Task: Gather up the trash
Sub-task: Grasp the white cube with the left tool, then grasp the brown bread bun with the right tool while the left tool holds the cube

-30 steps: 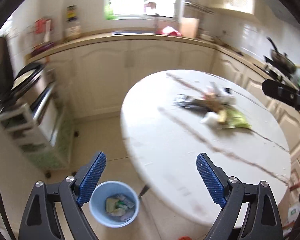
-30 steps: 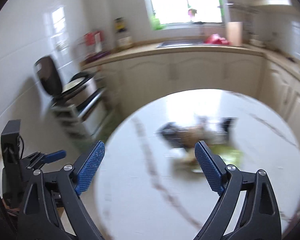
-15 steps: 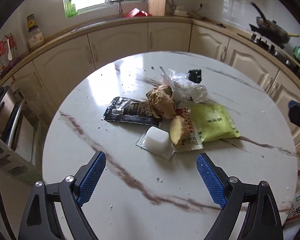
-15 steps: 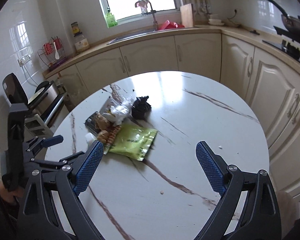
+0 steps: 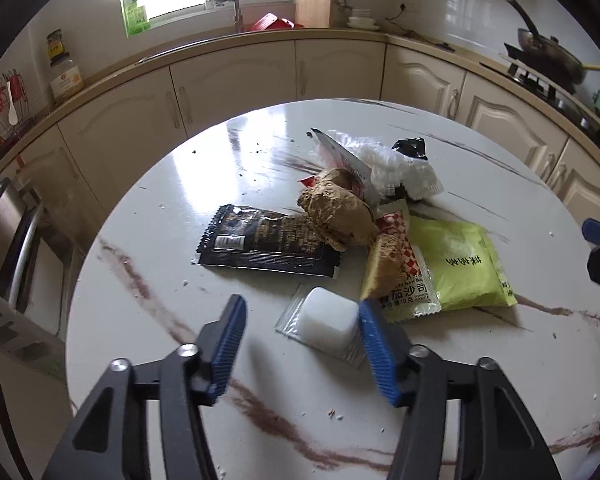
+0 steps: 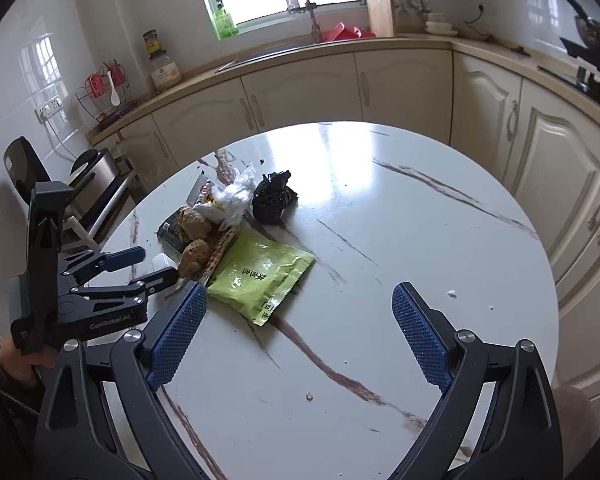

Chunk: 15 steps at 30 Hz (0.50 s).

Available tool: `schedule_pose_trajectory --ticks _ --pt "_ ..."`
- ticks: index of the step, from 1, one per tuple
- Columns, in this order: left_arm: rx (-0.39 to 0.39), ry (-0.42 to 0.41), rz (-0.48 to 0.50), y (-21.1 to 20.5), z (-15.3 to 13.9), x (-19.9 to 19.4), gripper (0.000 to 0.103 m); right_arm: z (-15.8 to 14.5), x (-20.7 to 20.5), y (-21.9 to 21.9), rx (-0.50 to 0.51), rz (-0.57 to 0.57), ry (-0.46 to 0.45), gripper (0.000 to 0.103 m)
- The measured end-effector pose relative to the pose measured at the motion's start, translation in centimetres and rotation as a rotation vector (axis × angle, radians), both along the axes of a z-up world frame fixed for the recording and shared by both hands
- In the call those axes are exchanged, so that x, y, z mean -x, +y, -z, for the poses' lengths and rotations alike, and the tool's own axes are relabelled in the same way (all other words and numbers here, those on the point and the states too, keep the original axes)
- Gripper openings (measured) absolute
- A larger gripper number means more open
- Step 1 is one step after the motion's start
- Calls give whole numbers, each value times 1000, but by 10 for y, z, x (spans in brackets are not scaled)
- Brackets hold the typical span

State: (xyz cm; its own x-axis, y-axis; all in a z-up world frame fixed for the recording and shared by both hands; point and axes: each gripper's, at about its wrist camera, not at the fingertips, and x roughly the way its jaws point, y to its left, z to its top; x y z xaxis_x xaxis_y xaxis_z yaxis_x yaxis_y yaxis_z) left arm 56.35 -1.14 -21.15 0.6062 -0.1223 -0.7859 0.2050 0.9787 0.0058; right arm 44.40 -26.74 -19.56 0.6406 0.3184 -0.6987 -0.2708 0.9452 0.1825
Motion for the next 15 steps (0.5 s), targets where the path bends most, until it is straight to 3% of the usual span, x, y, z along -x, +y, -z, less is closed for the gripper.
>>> schedule_pose_trajectory --ticks 3,4,15 --pt "8 -6 30 -3 3 -4 29 2 0 6 13 -8 4 94" --pt "5 -5 35 -4 4 -5 27 2 -1 7 16 -10 8 94" --pt "51 -50 9 32 -2 34 26 13 -21 45 90 -42 55 94"
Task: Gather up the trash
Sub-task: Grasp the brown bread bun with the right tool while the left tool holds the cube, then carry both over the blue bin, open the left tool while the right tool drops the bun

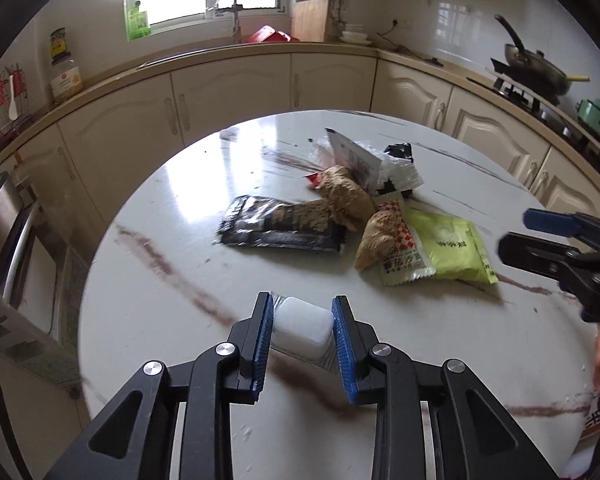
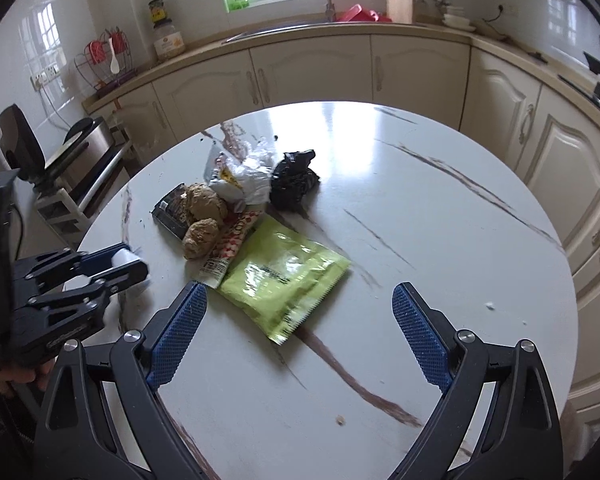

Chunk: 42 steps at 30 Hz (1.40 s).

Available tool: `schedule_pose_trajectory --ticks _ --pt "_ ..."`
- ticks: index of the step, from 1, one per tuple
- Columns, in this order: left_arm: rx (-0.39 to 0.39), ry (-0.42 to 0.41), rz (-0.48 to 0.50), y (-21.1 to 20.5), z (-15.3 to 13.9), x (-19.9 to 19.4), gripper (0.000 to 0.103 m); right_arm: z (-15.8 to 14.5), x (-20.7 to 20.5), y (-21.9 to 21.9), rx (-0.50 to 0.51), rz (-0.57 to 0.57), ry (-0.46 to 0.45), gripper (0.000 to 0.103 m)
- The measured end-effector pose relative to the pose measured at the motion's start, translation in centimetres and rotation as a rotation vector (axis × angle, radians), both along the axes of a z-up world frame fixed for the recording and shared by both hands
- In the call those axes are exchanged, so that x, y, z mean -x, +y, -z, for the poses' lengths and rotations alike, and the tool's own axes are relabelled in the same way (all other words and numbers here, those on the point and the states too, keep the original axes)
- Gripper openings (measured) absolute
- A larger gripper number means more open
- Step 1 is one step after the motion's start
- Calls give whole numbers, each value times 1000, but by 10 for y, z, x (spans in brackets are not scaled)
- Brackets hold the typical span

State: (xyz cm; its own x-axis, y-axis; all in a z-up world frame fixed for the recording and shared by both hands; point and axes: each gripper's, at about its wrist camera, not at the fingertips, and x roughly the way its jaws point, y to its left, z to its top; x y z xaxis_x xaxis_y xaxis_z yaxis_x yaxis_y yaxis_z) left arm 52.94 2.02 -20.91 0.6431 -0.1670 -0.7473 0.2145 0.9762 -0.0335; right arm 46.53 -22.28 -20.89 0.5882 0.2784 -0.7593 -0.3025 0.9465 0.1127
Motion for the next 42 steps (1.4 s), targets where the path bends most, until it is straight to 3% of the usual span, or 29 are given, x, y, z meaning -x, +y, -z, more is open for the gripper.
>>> schedule_pose_trajectory --ticks 5,7,11,15,16,26,36,42 --pt "2 -27 -41 27 -7 26 26 3 -10 49 8 -81 -9 90" --pt "2 -27 -46 32 -10 33 26 7 -16 72 21 -110 -10 76" --pt "18 -36 -50 45 -18 46 26 19 -28 101 44 -142 17 68" --pt "28 -40 -36 49 -21 53 26 33 -35 112 68 -130 44 47" --pt "32 -42 -31 51 -22 55 26 33 -36 111 64 -129 42 32" --pt "115 -33 -9 63 -14 63 27 27 -18 85 -22 -138 35 31" --pt "149 -26 -6 71 3 68 27 9 9 77 -123 -181 22 32" --pt "97 -32 -12 55 3 60 26 7 14 81 -134 -193 30 32"
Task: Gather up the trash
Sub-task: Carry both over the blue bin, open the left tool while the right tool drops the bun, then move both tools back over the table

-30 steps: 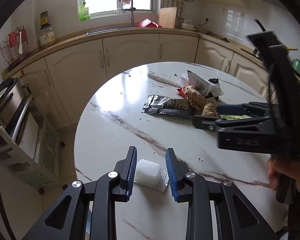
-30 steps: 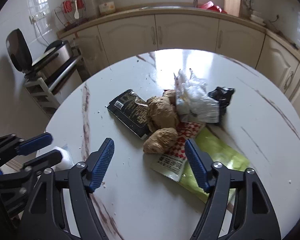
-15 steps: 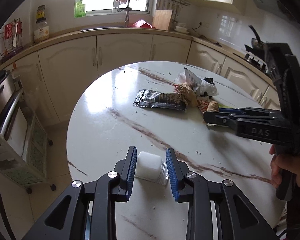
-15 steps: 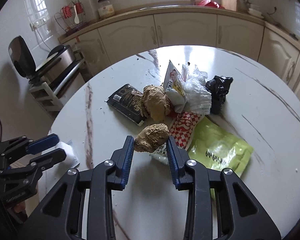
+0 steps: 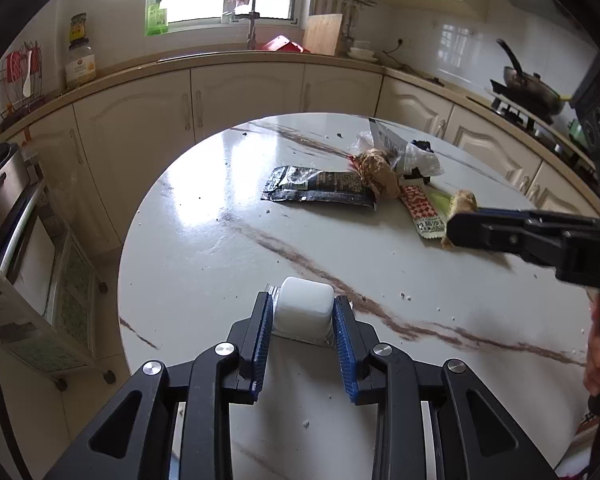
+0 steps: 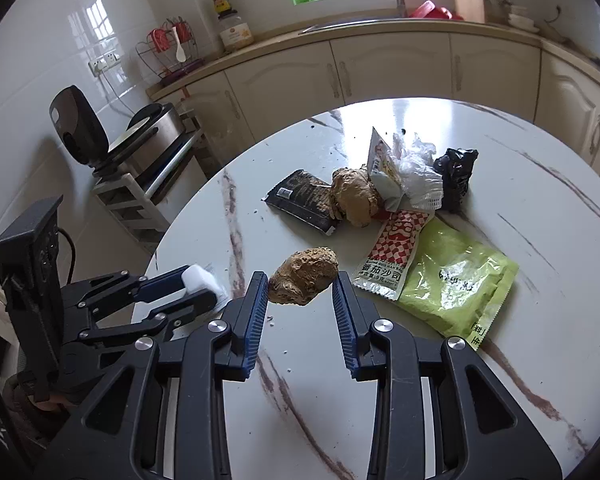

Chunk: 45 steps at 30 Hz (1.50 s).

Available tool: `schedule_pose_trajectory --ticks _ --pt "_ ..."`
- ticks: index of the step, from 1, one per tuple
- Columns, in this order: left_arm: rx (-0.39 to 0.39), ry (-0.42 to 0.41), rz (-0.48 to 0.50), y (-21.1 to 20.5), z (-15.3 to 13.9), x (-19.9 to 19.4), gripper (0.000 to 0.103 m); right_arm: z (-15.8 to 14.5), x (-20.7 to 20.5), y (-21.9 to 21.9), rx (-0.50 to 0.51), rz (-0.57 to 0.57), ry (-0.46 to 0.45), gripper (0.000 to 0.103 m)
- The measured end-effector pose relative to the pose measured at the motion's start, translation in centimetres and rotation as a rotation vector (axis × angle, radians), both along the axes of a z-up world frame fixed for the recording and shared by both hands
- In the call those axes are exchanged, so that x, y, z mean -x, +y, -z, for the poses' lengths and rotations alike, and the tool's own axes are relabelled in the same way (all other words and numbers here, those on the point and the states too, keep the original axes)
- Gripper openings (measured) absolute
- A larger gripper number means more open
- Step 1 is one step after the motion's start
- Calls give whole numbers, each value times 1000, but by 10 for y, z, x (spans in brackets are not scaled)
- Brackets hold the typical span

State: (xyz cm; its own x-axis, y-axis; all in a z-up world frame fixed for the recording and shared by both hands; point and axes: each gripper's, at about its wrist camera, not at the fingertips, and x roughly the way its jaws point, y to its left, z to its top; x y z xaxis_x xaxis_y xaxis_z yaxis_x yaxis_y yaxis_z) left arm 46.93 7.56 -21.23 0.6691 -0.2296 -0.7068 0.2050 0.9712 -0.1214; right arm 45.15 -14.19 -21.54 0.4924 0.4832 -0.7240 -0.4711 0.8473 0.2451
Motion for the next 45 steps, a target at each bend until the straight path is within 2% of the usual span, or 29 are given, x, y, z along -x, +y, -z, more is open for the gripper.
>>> schedule_pose_trajectory --ticks 6,12,19,24,27,28,29,30,33,36,40,43,45 --pt "44 -40 12 10 -11 19 25 -8 12 18 7 -45 -8 32" --pt "86 -64 -78 69 -23 61 25 -19 31 80 -4 -173 -13 32" --pt "85 -13 -207 145 -9 100 21 -9 59 174 -11 -331 12 32" --pt "99 55 -258 183 12 98 21 12 69 236 28 -391 46 31" --pt "83 106 -304 196 20 93 26 30 70 258 59 -403 75 31" --pt "80 120 -318 199 22 93 34 37 71 265 76 -401 90 32" --pt "70 138 -337 204 24 93 46 42 70 269 82 -402 99 32" --pt "54 153 -360 209 25 95 49 47 70 272 84 -402 105 32" --pt "44 173 -395 218 30 97 49 58 64 277 97 -378 118 35" --pt "43 175 -418 219 27 96 49 63 59 278 90 -361 130 49" --pt "51 140 -417 208 19 95 50 49 59 268 63 -336 95 56" --pt "49 98 -393 199 6 104 54 29 57 251 44 -310 60 63" --pt "53 68 -375 191 -2 112 56 16 55 236 35 -289 42 63"
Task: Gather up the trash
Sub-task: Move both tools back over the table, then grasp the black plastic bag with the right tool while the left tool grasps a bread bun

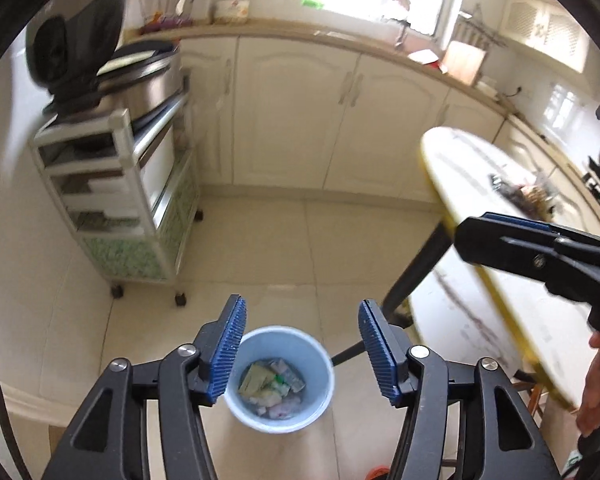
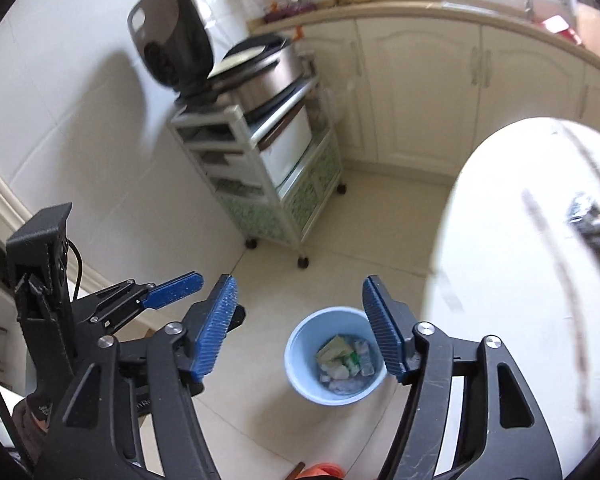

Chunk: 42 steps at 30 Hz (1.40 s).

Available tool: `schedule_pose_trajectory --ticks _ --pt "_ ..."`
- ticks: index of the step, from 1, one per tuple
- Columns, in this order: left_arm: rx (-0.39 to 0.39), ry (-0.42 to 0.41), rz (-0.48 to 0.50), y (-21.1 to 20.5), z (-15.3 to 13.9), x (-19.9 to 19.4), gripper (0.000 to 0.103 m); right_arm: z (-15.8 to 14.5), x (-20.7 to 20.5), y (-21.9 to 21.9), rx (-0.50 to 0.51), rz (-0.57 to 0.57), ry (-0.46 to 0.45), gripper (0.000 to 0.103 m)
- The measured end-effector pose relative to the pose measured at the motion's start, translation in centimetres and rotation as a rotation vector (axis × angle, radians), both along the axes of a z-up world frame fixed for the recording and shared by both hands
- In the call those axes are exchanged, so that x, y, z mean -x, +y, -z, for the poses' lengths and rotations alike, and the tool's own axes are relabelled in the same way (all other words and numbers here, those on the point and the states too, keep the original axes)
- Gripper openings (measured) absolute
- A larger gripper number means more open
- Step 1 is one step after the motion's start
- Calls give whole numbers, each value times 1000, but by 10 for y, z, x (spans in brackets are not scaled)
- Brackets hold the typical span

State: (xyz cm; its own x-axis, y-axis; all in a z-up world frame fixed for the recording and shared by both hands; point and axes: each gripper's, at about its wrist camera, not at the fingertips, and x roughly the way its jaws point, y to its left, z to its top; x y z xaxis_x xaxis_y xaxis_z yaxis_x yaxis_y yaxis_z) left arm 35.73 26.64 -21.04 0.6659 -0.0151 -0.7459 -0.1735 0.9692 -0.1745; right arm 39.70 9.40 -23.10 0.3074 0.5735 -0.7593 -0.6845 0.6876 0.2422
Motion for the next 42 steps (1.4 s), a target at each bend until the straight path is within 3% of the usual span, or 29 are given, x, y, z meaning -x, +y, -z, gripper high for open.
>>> schedule_pose_trajectory --ticks 6,9,11,14,19,27,32,33,34,42 --pt "-30 -53 93 -39 -22 -14 63 -37 -22 -80 19 131 -100 70" --pt "-40 -57 140 -64 -30 -32 64 -45 -42 -140 86 257 -164 70" --pt "-44 -64 173 -82 -35 -45 71 -48 -56 -176 100 331 -168 71" --pt "-65 -67 210 -109 -40 -67 73 -46 -80 -224 136 439 -168 71" --pt "-105 -75 301 -156 -46 -115 75 -36 -118 -277 124 511 -118 71" --pt "-108 -65 365 -198 -38 -173 76 -14 -177 -309 50 557 -12 68" --pt "-89 -50 383 -221 -30 -217 76 3 -196 -310 52 524 30 49" --pt "-91 -47 390 -224 -28 -223 76 5 -195 -308 42 516 34 42" --pt "-97 -45 397 -228 -26 -229 76 5 -196 -307 27 499 39 29" --pt "-136 -35 440 -265 -7 -273 76 -14 -177 -319 97 478 -87 25"
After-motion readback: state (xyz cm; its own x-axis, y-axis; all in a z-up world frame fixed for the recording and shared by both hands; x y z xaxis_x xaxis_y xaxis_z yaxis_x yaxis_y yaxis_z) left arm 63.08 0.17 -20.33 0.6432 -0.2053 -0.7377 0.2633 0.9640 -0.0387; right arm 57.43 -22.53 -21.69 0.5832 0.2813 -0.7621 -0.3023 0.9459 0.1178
